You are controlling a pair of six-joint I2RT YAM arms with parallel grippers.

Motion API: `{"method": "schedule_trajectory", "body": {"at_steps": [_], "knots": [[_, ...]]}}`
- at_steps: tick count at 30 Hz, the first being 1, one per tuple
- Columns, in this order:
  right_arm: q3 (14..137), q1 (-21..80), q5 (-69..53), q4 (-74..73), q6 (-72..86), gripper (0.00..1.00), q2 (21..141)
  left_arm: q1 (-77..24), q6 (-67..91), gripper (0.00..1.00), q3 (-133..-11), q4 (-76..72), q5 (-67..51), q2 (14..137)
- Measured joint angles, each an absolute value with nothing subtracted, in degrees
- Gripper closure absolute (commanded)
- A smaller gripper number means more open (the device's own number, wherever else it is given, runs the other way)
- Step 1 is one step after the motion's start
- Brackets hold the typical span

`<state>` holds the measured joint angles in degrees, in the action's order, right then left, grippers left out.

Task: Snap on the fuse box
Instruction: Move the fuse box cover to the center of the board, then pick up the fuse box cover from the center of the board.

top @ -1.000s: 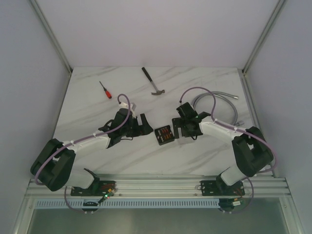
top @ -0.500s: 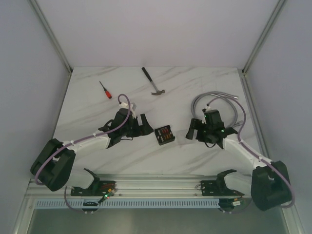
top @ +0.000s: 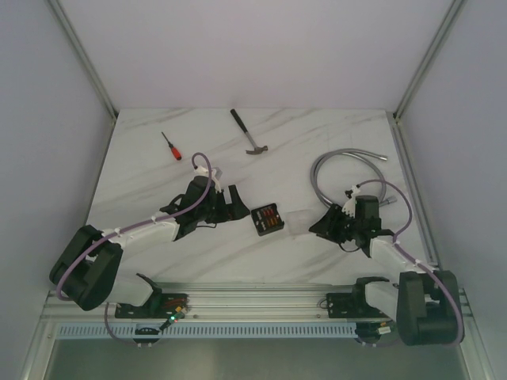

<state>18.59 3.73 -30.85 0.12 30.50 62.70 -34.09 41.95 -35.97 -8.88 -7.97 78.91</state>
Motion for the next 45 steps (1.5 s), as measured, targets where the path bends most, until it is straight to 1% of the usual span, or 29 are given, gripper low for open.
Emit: {"method": "schedule_trajectory", "body": {"at_steps": [5,13,17,23,27,29,36,42,45], "knots": [[15.79,1.85,-34.54,4.54,31.51,0.64,64.12,-34.11,42.00,0.00,-35.99,-8.88,-8.19,78.91],[13.17,-1.34,-38.89,12.03,32.42,0.68,67.96,-34.11,42.41,0.00,-35.99,-8.88,-8.38,79.02],[12.05,-2.52,-41.17,17.06,33.23,0.68,70.43,-34.09,42.63,0.00,-35.99,-8.88,-8.51,79.09],[11.44,-3.18,-43.72,21.78,34.17,0.63,71.75,-34.11,42.83,0.00,-36.01,-8.88,-8.75,79.35],[11.44,-3.75,-44.80,24.10,34.74,0.65,71.75,-34.11,42.85,0.00,-36.10,-8.86,-8.80,79.57],[11.44,-4.03,-45.08,24.93,35.00,0.67,71.77,-34.11,42.83,0.00,-36.16,-8.86,-8.80,79.64],[11.40,-4.21,-46.13,28.40,36.05,0.79,75.18,-34.11,42.83,0.00,-36.23,-8.84,-8.84,79.68],[11.38,-4.21,-47.68,31.86,37.58,0.99,77.14,-34.11,43.03,0.00,-36.25,-8.84,-9.10,79.68],[11.40,-4.29,-48.99,32.97,38.39,1.00,76.79,-34.11,43.24,0.00,-36.25,-8.86,-9.19,79.68]]}}
